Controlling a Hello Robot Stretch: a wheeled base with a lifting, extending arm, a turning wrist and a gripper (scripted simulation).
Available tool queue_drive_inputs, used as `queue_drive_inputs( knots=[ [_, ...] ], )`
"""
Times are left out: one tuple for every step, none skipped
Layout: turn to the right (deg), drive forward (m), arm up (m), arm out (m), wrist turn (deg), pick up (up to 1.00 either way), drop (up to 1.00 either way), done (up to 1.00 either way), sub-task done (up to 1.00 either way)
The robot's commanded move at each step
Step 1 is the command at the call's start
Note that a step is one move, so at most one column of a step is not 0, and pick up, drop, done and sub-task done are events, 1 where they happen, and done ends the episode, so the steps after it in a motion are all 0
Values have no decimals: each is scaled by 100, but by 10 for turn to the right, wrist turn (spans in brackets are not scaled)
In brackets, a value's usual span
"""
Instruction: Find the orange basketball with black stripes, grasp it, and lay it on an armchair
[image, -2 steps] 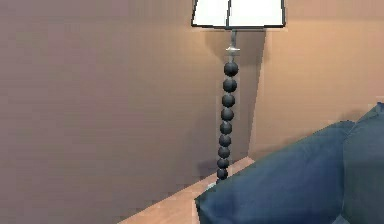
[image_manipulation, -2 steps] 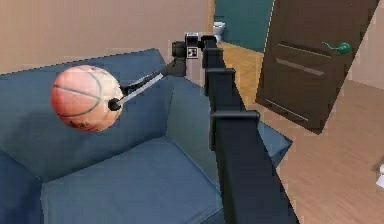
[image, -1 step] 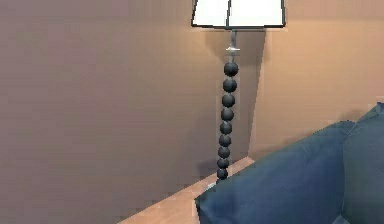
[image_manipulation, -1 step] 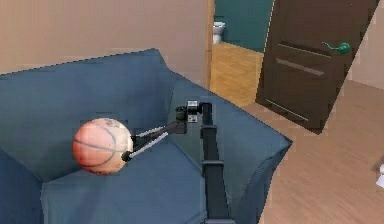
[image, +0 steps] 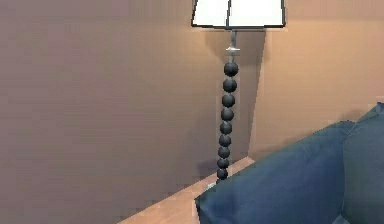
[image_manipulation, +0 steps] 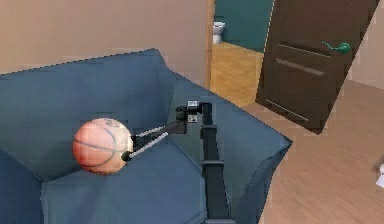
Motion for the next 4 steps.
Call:
queue_drive_inputs(
  knots=[
    [0,0,0,0,0,0,100,0,0],
    [0,0,10,0,0,0,0,0,0],
    [0,0,0,-8,0,0,0,0,0],
    [0,0,0,0,0,0,0,100,0]
  ],
)
